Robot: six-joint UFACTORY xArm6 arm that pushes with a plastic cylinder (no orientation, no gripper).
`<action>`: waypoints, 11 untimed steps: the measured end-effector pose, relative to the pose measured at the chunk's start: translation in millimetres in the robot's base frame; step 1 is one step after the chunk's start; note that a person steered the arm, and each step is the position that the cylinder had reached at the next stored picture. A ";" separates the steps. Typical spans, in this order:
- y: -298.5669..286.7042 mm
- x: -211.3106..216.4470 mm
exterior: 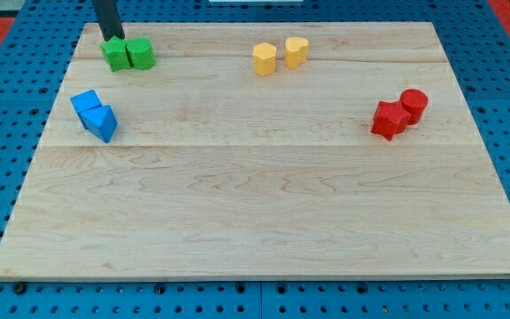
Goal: Drag the green star into the green circle
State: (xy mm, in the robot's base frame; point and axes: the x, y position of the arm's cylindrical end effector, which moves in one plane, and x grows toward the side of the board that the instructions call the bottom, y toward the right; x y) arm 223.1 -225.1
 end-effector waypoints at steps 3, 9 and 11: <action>-29.0 3.1; -9.0 50.9; 17.6 50.9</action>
